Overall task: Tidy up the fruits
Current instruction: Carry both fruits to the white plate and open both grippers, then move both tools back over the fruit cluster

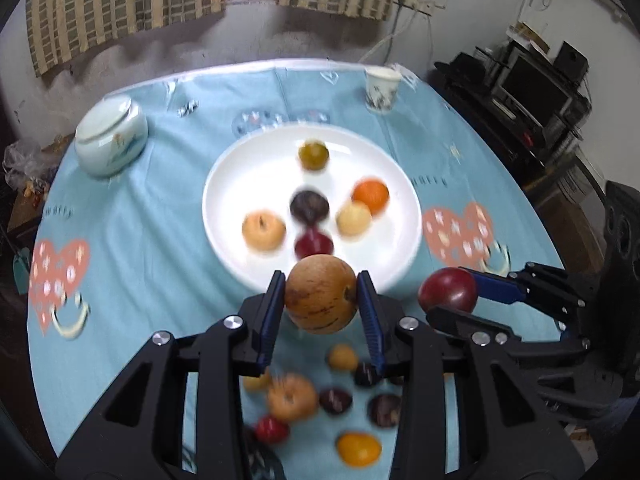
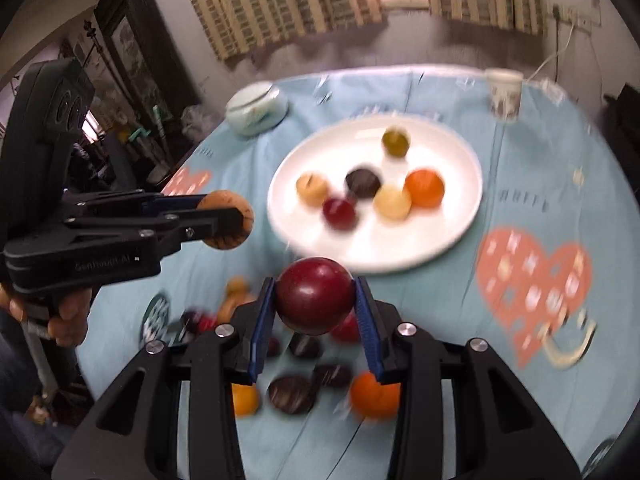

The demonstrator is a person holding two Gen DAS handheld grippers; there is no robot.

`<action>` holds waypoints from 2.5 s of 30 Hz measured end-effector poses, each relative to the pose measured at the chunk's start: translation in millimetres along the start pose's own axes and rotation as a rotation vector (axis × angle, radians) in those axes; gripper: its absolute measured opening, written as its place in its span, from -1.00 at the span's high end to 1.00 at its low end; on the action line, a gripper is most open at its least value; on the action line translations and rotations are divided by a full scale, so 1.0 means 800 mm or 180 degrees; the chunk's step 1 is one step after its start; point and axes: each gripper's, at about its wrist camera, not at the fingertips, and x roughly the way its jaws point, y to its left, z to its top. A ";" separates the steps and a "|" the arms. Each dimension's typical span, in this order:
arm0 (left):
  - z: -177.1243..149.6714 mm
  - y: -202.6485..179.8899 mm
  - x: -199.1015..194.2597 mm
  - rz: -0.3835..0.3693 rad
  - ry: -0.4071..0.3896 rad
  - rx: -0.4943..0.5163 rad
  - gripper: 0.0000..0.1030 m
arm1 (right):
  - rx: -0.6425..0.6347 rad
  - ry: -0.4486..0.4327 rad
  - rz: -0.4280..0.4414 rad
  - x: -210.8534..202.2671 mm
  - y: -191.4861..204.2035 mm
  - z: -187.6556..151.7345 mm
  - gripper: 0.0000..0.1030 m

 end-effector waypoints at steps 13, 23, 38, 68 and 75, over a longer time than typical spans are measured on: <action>0.081 0.025 0.110 0.0290 0.0143 -0.0258 -0.09 | -0.0127 0.0028 -0.0437 0.101 -0.044 0.061 -0.35; 0.021 0.066 0.017 0.0248 -0.0180 -0.0484 -0.30 | 0.0357 -0.0055 -0.0239 0.010 -0.083 0.010 -0.35; -0.192 0.015 -0.055 0.0398 0.0373 -0.0008 -0.46 | 0.0718 0.0637 -0.0047 -0.043 -0.028 -0.186 -0.35; -0.221 -0.006 -0.075 0.0322 0.0458 -0.0040 -0.55 | 0.0659 0.0755 0.0145 -0.041 -0.003 -0.197 -0.35; -0.222 -0.001 -0.069 0.0314 0.0517 -0.0082 -0.55 | 0.0696 0.0800 0.0155 -0.039 -0.005 -0.198 -0.35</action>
